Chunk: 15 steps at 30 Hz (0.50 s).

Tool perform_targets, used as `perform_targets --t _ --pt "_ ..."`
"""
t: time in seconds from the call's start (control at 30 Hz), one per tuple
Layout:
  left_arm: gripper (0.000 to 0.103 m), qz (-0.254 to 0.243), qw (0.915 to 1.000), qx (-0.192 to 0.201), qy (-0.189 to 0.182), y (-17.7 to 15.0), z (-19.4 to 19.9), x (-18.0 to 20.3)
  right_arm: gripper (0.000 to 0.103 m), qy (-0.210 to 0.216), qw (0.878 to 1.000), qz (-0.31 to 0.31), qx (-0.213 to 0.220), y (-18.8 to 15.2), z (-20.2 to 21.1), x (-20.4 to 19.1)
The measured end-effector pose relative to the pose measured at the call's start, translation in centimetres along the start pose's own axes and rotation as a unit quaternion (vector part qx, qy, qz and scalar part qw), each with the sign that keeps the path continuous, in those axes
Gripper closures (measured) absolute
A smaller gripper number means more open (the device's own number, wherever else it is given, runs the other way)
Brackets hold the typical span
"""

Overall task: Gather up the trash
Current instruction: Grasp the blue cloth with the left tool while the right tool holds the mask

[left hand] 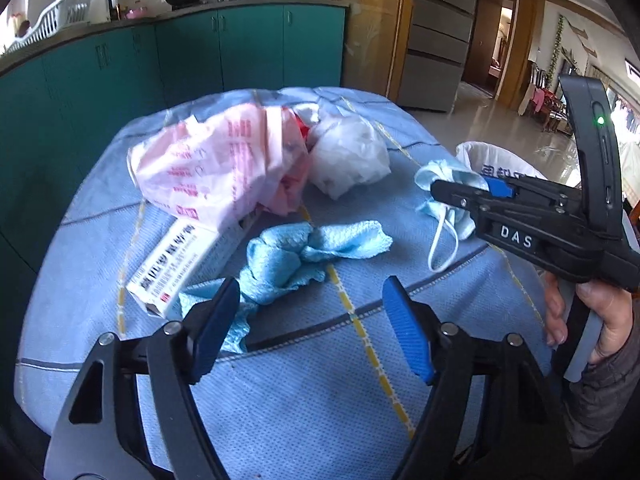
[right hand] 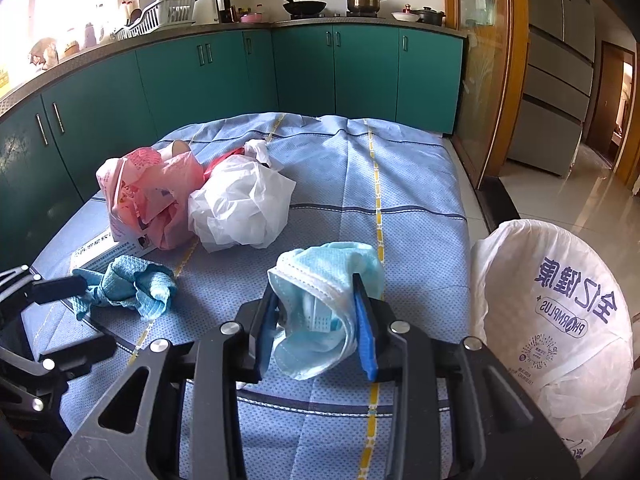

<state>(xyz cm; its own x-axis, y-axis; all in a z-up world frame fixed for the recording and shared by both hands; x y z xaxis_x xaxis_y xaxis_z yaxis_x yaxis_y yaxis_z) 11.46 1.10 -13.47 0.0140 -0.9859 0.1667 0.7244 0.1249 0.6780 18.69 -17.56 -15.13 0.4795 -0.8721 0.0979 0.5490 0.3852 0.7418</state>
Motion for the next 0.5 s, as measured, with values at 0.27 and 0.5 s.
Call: perform_targets --t 0.27,0.5 --pt "0.029 0.022 0.999 -0.038 -0.012 0.2 -2.0 -1.5 0.049 -0.004 1.0 0.002 -0.002 0.0 -0.1 -0.2" --pt "0.04 0.025 0.9972 -0.054 -0.046 -0.2 -1.7 -2.2 0.047 -0.005 1.0 0.002 -0.004 0.0 -0.2 -0.2"
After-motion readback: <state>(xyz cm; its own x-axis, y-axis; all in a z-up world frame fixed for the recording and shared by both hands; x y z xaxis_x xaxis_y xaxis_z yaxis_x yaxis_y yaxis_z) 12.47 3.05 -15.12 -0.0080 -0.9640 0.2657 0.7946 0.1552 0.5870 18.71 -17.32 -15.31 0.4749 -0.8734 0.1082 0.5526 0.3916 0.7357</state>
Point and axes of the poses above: each gripper's, at about its wrist camera, not at the fingertips, and z roughly against the way its jaws point, x to its right, y to its top, the point moved 1 cm from there along -z, roughly the way its jaws point, and after that the axes turned 12 degrees about z, right-handed, at the moved point
